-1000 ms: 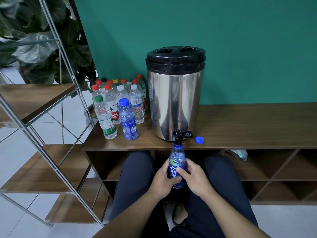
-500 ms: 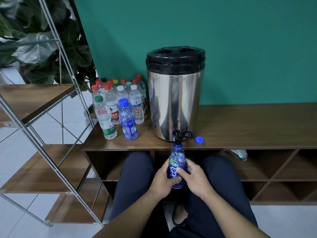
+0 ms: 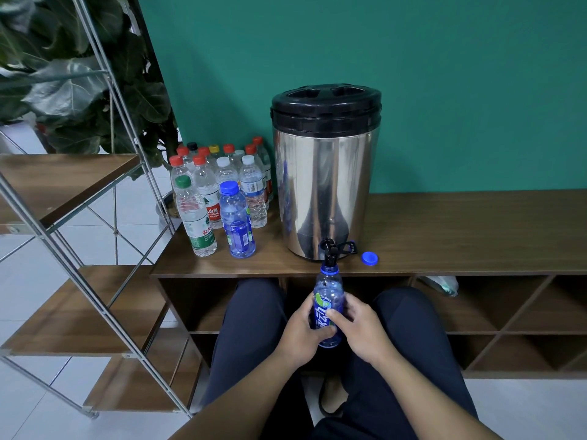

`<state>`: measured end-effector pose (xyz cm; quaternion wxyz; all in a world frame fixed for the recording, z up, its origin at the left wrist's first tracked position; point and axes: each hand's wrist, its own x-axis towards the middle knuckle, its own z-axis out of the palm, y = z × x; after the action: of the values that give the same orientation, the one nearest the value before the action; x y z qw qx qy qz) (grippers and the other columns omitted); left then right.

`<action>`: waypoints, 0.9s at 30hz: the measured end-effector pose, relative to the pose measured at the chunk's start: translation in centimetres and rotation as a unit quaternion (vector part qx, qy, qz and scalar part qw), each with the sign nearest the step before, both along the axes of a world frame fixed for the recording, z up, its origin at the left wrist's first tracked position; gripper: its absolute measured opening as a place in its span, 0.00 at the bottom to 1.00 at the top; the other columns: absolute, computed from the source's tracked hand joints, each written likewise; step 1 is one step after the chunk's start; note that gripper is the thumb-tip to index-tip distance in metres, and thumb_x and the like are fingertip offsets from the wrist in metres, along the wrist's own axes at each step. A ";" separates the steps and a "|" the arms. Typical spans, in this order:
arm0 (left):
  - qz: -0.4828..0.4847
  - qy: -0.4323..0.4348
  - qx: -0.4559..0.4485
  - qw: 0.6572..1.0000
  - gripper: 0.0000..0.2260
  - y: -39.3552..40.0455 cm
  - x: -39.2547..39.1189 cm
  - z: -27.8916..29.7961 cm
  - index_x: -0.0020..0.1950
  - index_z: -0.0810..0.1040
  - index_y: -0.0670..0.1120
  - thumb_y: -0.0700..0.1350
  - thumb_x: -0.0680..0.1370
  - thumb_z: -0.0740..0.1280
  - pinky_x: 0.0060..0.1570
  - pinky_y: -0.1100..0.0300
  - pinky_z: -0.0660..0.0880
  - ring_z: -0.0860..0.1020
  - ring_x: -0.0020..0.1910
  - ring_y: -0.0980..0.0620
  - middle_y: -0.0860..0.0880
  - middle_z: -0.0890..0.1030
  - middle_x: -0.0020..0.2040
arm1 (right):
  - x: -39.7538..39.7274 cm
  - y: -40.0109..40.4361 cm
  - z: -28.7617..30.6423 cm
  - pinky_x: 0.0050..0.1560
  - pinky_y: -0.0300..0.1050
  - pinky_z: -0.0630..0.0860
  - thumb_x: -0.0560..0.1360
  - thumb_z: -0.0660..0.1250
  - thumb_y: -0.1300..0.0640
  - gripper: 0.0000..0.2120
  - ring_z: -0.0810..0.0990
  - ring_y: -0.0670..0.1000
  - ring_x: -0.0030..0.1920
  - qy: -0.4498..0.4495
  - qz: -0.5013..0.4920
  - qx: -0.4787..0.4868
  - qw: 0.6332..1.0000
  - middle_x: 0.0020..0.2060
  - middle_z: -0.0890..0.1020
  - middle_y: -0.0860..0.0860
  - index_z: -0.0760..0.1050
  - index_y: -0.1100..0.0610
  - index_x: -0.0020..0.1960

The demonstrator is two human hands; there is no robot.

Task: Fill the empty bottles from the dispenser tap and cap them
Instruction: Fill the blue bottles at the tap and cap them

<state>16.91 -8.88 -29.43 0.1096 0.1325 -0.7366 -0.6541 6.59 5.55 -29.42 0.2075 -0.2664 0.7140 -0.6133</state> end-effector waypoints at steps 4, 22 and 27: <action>0.001 0.000 -0.003 1.000 0.33 0.0 0.0 0.0 0.80 0.75 0.52 0.30 0.78 0.76 0.74 0.47 0.78 0.84 0.68 0.49 0.50 0.86 0.67 | 0.0 0.0 0.0 0.69 0.65 0.82 0.83 0.74 0.59 0.15 0.89 0.53 0.62 -0.001 -0.001 -0.002 1.000 0.59 0.90 0.50 0.83 0.47 0.68; -0.001 -0.008 -0.002 1.000 0.34 0.0 -0.1 -0.1 0.80 0.74 0.53 0.31 0.78 0.77 0.75 0.46 0.78 0.84 0.68 0.49 0.50 0.86 0.68 | 0.0 0.0 0.0 0.68 0.65 0.82 0.83 0.75 0.58 0.14 0.89 0.53 0.61 0.006 -0.004 0.005 1.000 0.58 0.90 0.49 0.84 0.47 0.66; 0.000 -0.003 -0.005 1.000 0.33 0.0 -0.1 -0.1 0.80 0.75 0.51 0.30 0.78 0.76 0.72 0.52 0.79 0.85 0.68 0.51 0.51 0.87 0.67 | -0.1 0.0 -0.1 0.69 0.64 0.82 0.83 0.75 0.59 0.15 0.89 0.52 0.61 0.013 -0.006 0.005 1.000 0.59 0.90 0.49 0.83 0.48 0.68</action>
<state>16.80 -8.89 -29.57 0.1081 0.1339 -0.7404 -0.6498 6.54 5.55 -29.50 0.1961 -0.2684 0.7215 -0.6074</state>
